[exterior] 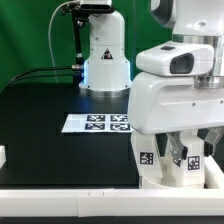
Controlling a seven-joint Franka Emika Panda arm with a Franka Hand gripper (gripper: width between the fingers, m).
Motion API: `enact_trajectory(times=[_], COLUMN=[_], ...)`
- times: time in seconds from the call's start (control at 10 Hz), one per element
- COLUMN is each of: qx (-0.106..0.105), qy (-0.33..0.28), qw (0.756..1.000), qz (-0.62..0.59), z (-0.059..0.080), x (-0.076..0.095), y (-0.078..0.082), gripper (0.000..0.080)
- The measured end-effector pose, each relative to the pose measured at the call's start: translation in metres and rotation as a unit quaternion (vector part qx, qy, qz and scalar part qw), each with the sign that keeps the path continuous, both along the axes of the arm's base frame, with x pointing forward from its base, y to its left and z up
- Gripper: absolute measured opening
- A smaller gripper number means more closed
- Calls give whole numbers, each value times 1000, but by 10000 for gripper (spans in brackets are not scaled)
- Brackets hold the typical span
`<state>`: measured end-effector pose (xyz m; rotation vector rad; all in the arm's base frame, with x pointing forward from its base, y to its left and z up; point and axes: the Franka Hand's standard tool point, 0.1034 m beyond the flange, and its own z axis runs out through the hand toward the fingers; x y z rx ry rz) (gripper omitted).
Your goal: Assemble stool
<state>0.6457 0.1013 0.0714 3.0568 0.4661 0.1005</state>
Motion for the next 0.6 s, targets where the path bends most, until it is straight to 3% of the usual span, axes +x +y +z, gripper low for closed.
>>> enact_trajectory(times=[0.2,0.4,0.6], qx=[16,49,52], qy=[-5,-2,-2], qw=[987,939,916], qz=[-158,-340,-398], z=[2,-1,-1], x=[2,0,-1], y=[3,4,3], gripper=[333,333,333])
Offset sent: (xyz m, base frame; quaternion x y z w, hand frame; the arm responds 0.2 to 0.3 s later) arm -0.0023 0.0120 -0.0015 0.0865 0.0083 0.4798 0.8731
